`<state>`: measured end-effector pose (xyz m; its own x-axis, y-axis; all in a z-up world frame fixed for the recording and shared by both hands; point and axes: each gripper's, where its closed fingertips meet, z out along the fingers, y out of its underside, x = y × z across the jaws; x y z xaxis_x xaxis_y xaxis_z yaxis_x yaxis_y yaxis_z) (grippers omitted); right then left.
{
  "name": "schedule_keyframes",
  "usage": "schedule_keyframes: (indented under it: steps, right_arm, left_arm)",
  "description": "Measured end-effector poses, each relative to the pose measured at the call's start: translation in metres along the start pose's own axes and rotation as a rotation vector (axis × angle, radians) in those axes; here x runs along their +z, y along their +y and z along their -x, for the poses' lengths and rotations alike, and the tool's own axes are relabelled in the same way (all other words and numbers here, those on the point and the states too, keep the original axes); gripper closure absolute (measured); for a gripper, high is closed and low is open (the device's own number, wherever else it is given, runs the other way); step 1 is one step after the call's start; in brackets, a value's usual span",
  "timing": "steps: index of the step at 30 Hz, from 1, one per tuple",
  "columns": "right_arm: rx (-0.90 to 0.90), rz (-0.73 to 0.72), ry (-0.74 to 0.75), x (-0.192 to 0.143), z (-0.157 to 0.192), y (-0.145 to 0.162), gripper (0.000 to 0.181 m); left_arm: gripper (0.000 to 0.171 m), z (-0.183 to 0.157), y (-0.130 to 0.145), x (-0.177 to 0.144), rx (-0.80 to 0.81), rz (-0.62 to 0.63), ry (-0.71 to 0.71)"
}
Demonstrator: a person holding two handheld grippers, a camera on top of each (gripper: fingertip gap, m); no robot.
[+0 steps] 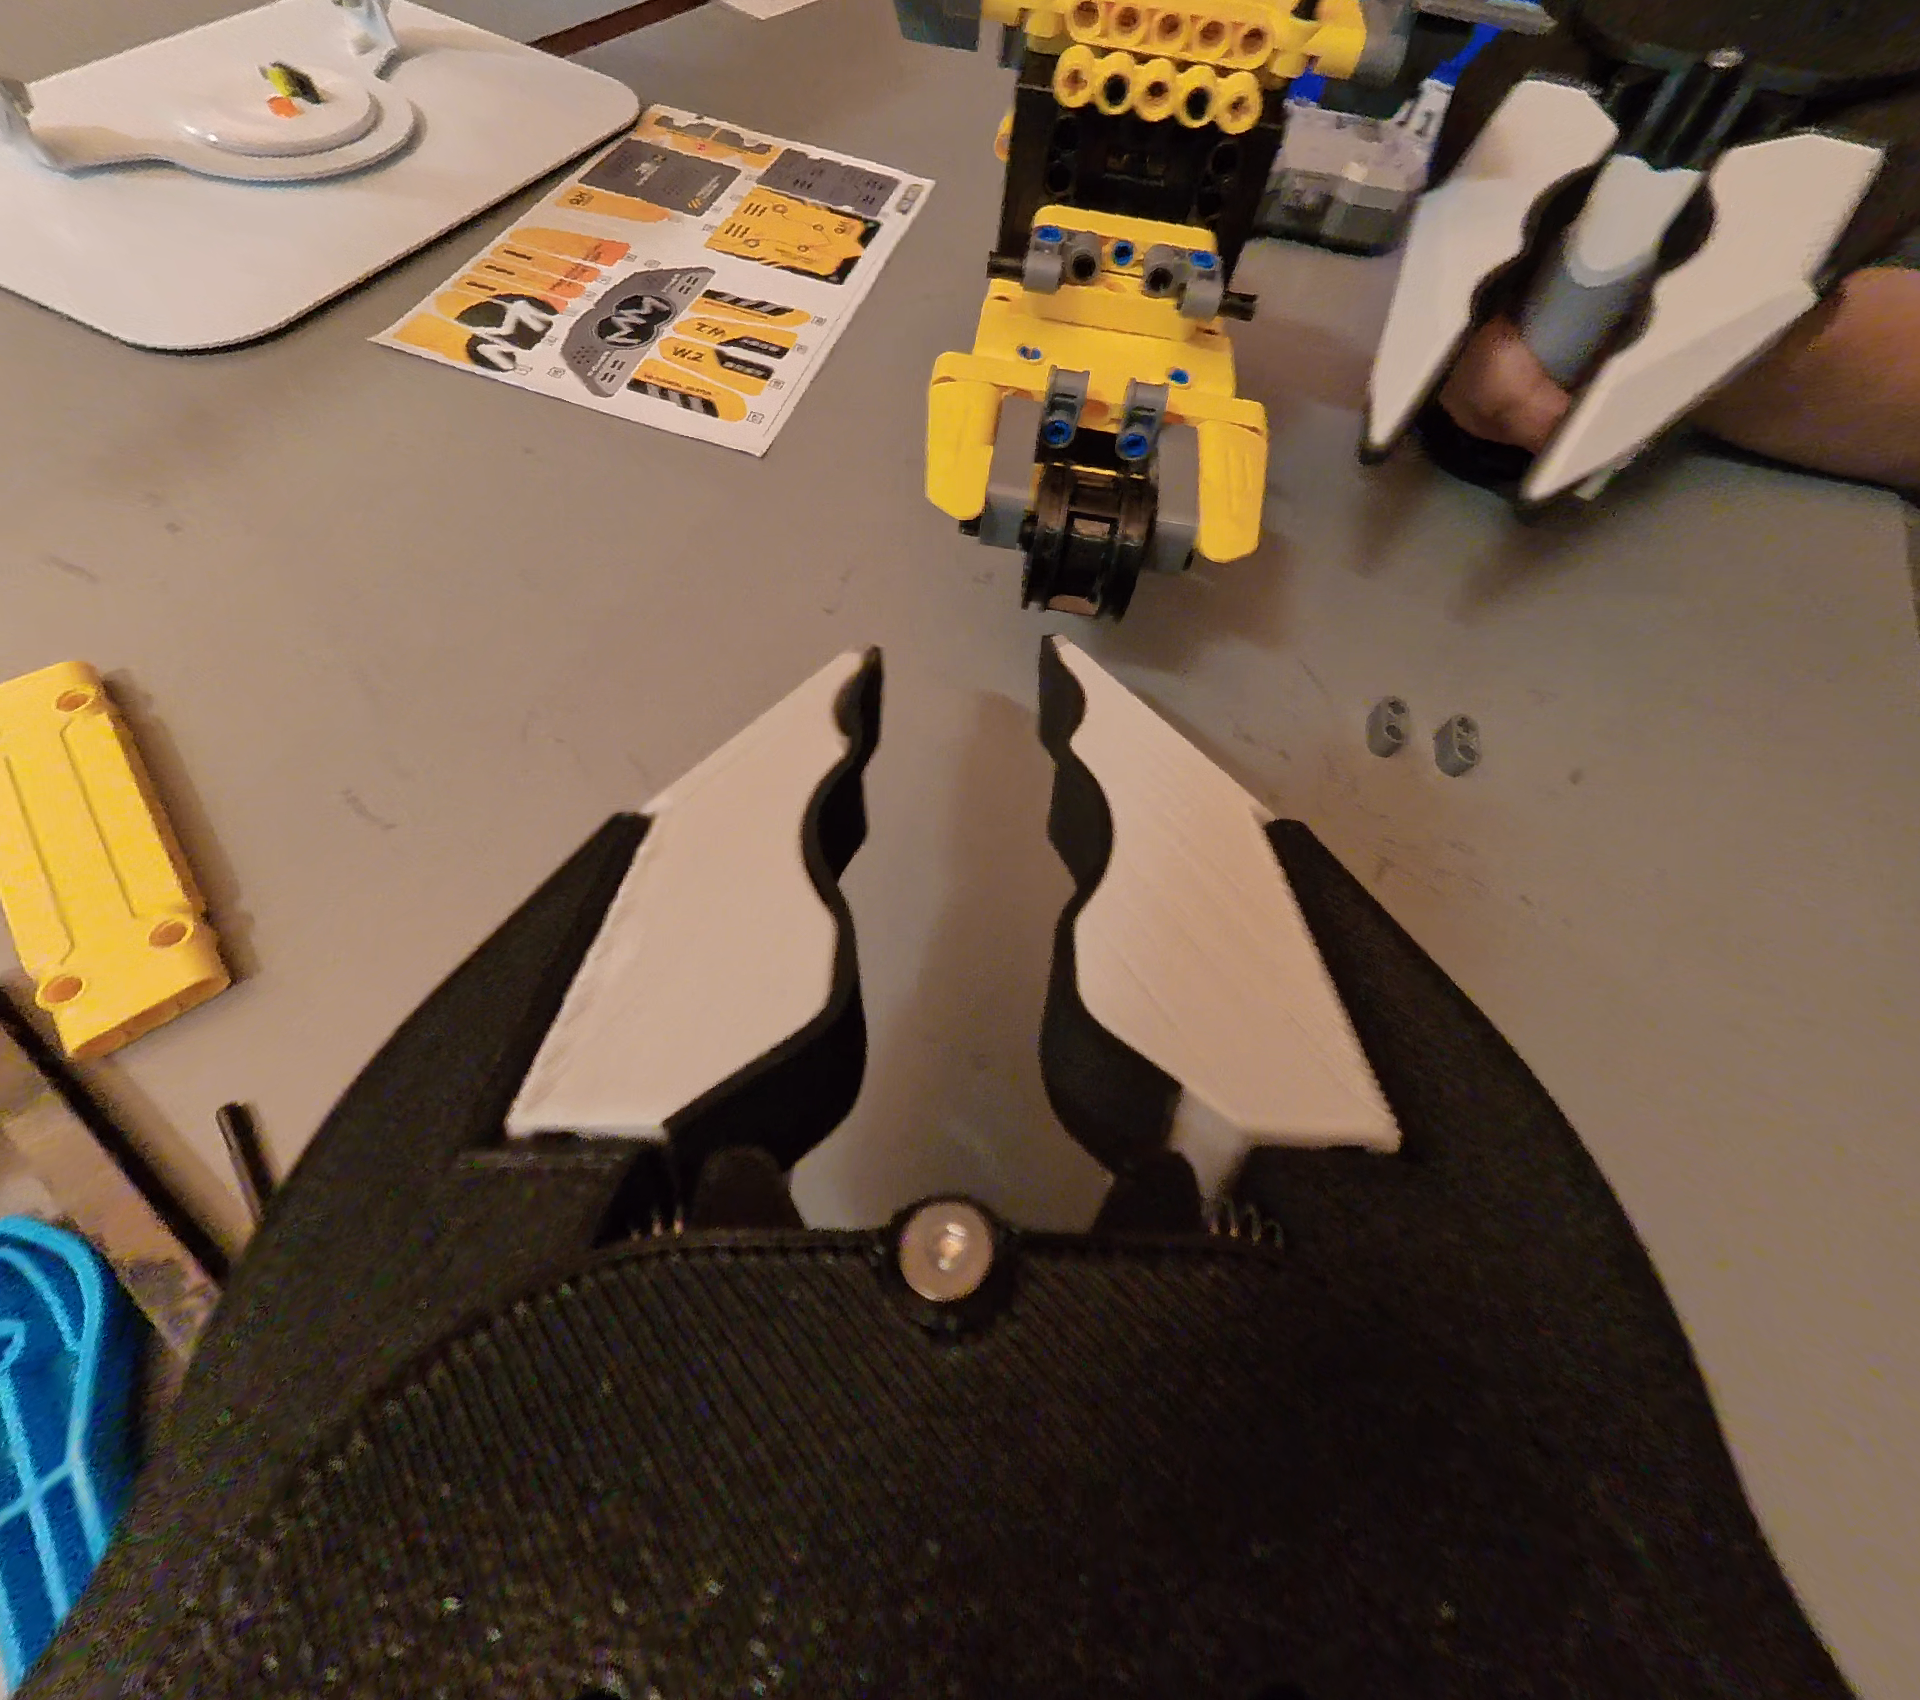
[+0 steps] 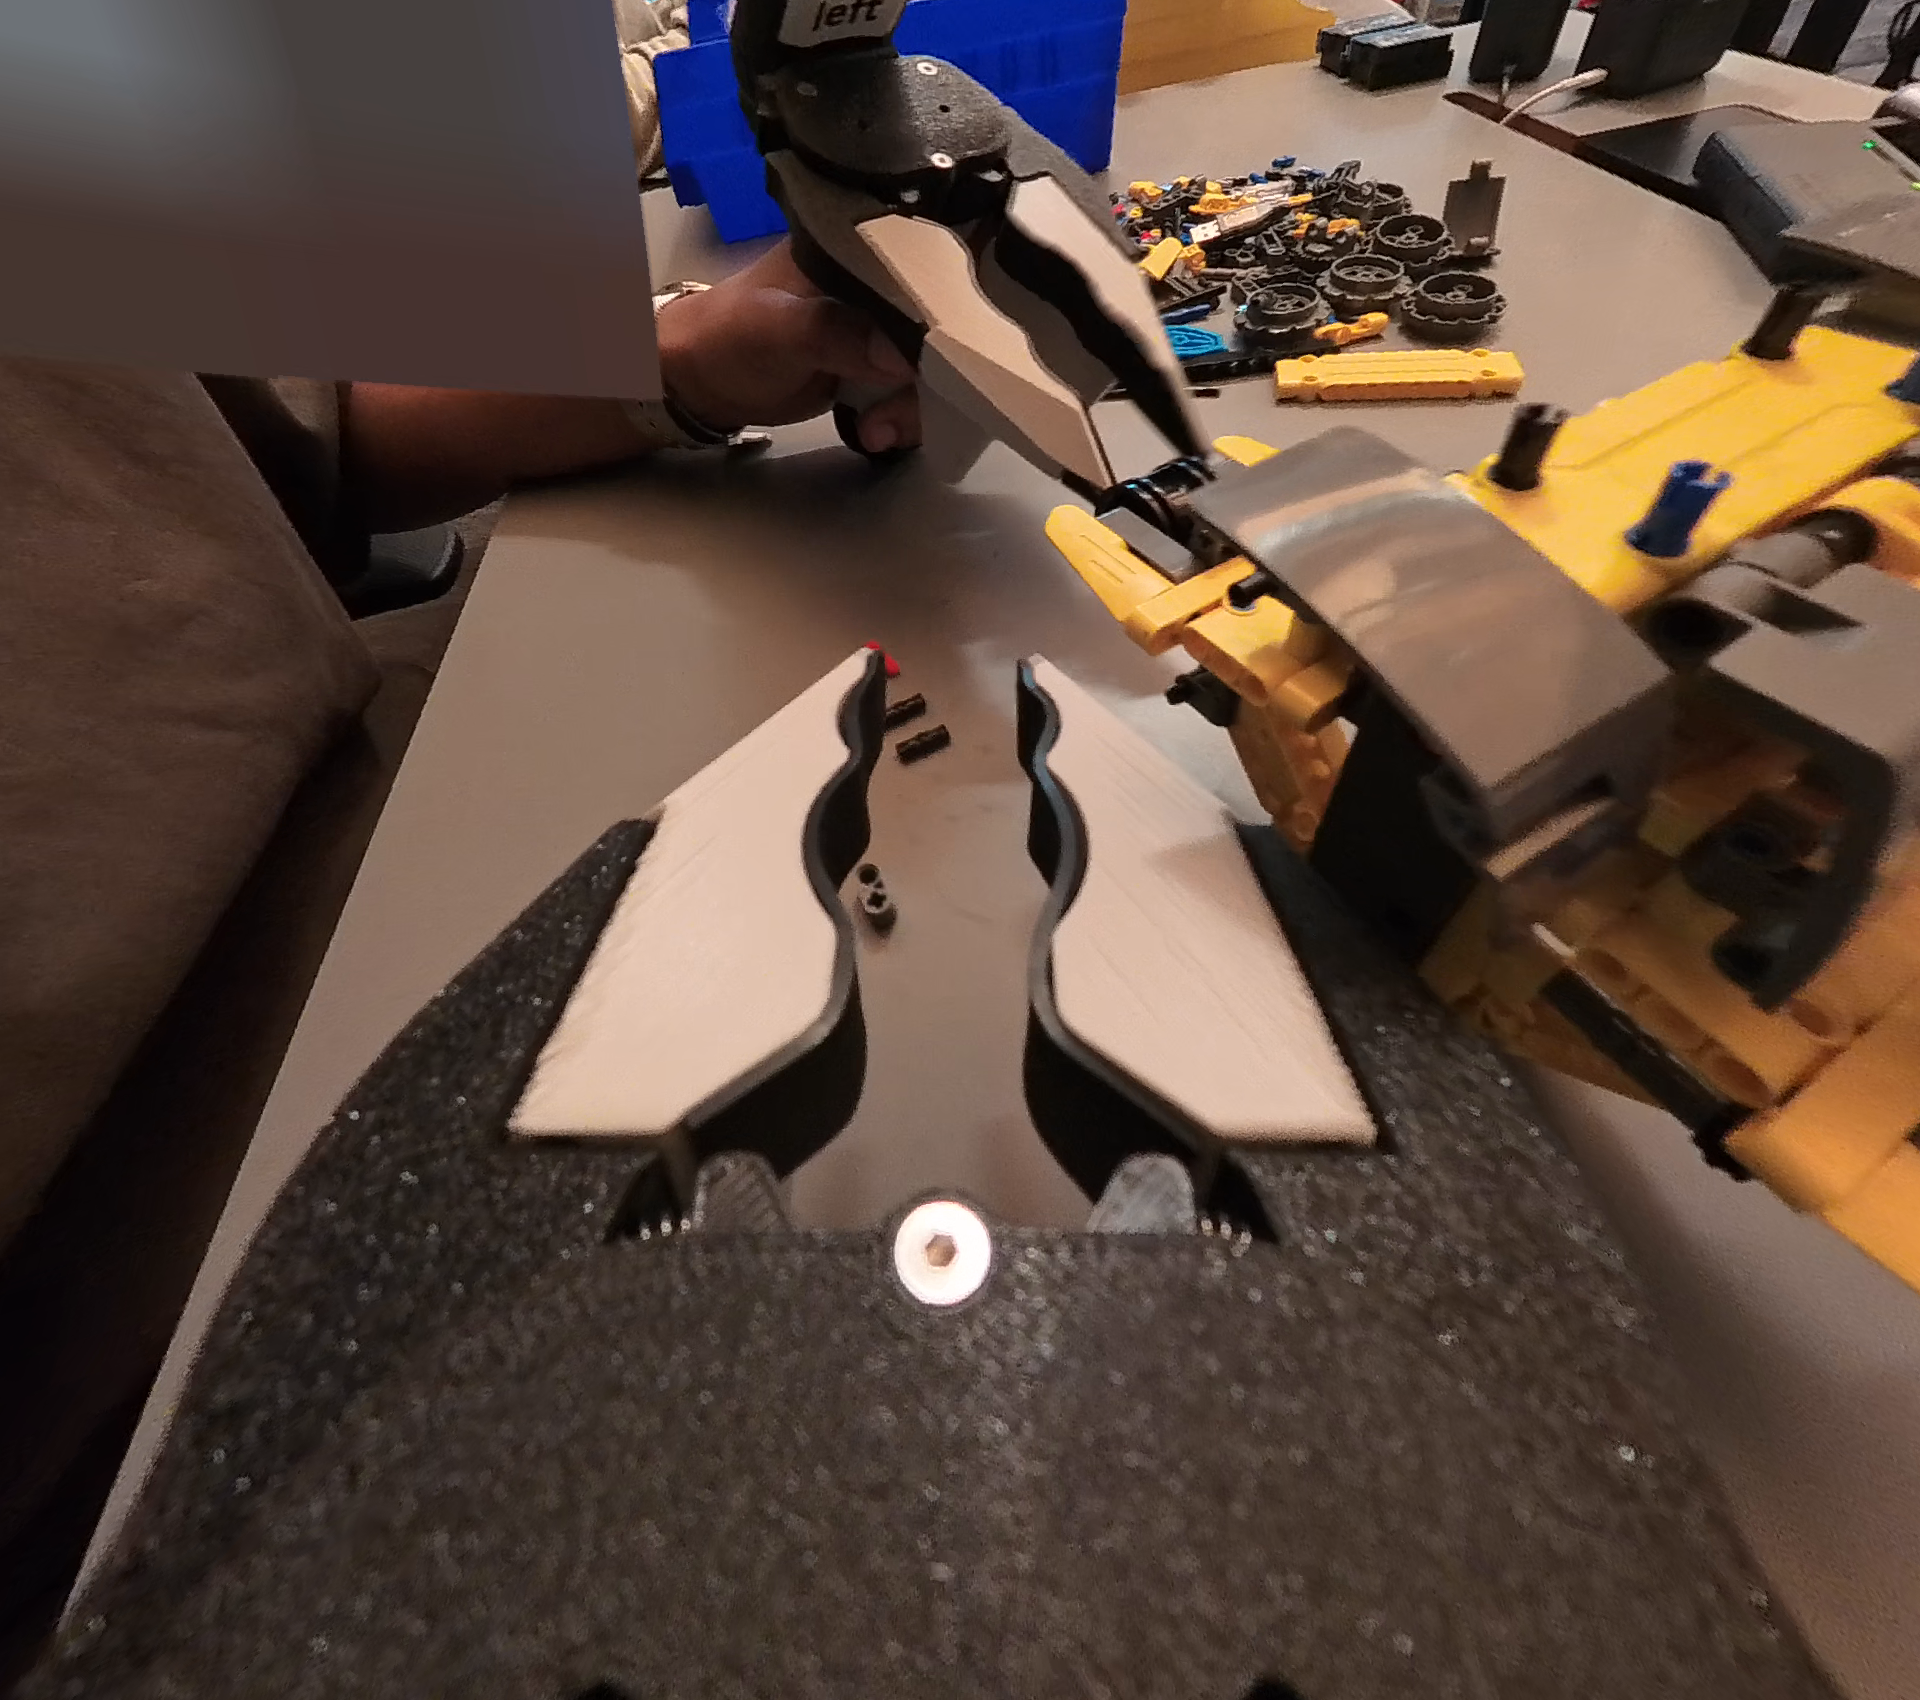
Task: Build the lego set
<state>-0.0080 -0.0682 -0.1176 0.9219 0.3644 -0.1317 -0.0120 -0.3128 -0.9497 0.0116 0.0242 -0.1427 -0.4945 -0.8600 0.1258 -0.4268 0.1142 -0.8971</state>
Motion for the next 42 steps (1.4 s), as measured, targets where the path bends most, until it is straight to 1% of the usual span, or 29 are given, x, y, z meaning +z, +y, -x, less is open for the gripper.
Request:
schedule_keyframes:
  steps: [1, 2, 4, 5, 6, 7, 9, 11, 13, 15, 17, 22, 25, 26, 27, 32, 35, 37, 38, 40, 42]
  right_arm:
    - [-0.001, -0.002, 0.002, 0.000, 0.000, 0.000, 0.157]
    - [-0.002, -0.002, 0.003, -0.001, -0.001, 0.000, 0.157]
    - [-0.009, 0.007, 0.007, -0.001, -0.001, 0.001, 0.157]
    - [-0.011, 0.009, 0.006, -0.001, -0.001, 0.001, 0.157]
    - [-0.013, 0.012, 0.005, -0.001, -0.001, 0.002, 0.157]
    - [-0.016, 0.014, 0.006, -0.001, 0.000, 0.002, 0.157]
    - [-0.024, 0.016, 0.007, 0.000, 0.000, 0.002, 0.157]
    - [-0.027, 0.018, 0.009, -0.001, 0.000, 0.002, 0.157]
    - [-0.026, 0.018, 0.010, -0.001, 0.000, 0.002, 0.157]
    - [-0.027, 0.017, 0.011, -0.003, 0.000, 0.003, 0.157]
    - [-0.031, 0.018, 0.013, -0.003, 0.000, 0.003, 0.157]
    - [-0.037, 0.026, 0.018, -0.003, 0.001, 0.004, 0.157]
    - [-0.039, 0.029, 0.017, -0.002, 0.001, 0.004, 0.157]
    - [-0.040, 0.029, 0.017, -0.002, 0.001, 0.004, 0.157]
    - [-0.041, 0.030, 0.017, -0.002, 0.001, 0.004, 0.157]
    - [-0.052, 0.037, 0.015, -0.001, 0.001, 0.004, 0.157]
    - [-0.110, 0.024, 0.034, 0.001, 0.004, 0.001, 0.156]
    - [-0.178, -0.013, 0.106, 0.001, 0.002, -0.006, 0.142]
    - [-0.222, -0.031, 0.132, 0.001, 0.002, -0.010, 0.140]
    - [-0.326, -0.039, 0.184, 0.001, 0.005, -0.014, 0.139]
    - [-0.451, -0.008, 0.241, 0.002, 0.005, -0.013, 0.142]
  left_arm:
    - [0.156, -0.006, -0.002, -0.002, 0.014, -0.015, 0.027]
    - [0.161, -0.016, -0.007, -0.004, 0.037, -0.042, 0.067]
    - [0.164, -0.037, -0.017, -0.010, 0.097, -0.088, 0.149]
    - [0.164, -0.050, -0.018, -0.012, 0.133, -0.089, 0.200]
    - [0.164, -0.060, -0.015, -0.012, 0.170, -0.063, 0.236]
    - [0.164, -0.066, -0.009, -0.010, 0.209, -0.018, 0.243]
    - [0.164, -0.069, 0.008, -0.005, 0.308, 0.091, 0.215]
    - [0.163, -0.064, 0.028, 0.003, 0.398, 0.202, 0.146]
    - [0.159, -0.066, 0.042, 0.009, 0.438, 0.272, 0.141]
    - [0.150, -0.075, 0.050, 0.013, 0.426, 0.300, 0.190]
    - [0.146, -0.080, 0.053, 0.015, 0.409, 0.309, 0.224]
    - [0.146, -0.076, 0.060, 0.018, 0.383, 0.347, 0.212]
    - [0.150, -0.076, 0.059, 0.018, 0.383, 0.345, 0.207]
    - [0.157, -0.076, 0.059, 0.017, 0.390, 0.344, 0.206]
    - [0.159, -0.076, 0.058, 0.017, 0.396, 0.338, 0.207]
    - [0.159, -0.081, 0.043, 0.016, 0.350, 0.250, 0.234]
    - [0.159, -0.084, 0.026, 0.014, 0.251, 0.157, 0.265]
    - [0.159, -0.084, 0.015, 0.013, 0.159, 0.101, 0.286]
    - [0.159, -0.083, 0.011, 0.014, 0.111, 0.082, 0.290]
    - [0.159, -0.082, 0.006, 0.015, 0.034, 0.056, 0.306]
    - [0.159, -0.086, 0.002, 0.014, -0.007, 0.039, 0.337]
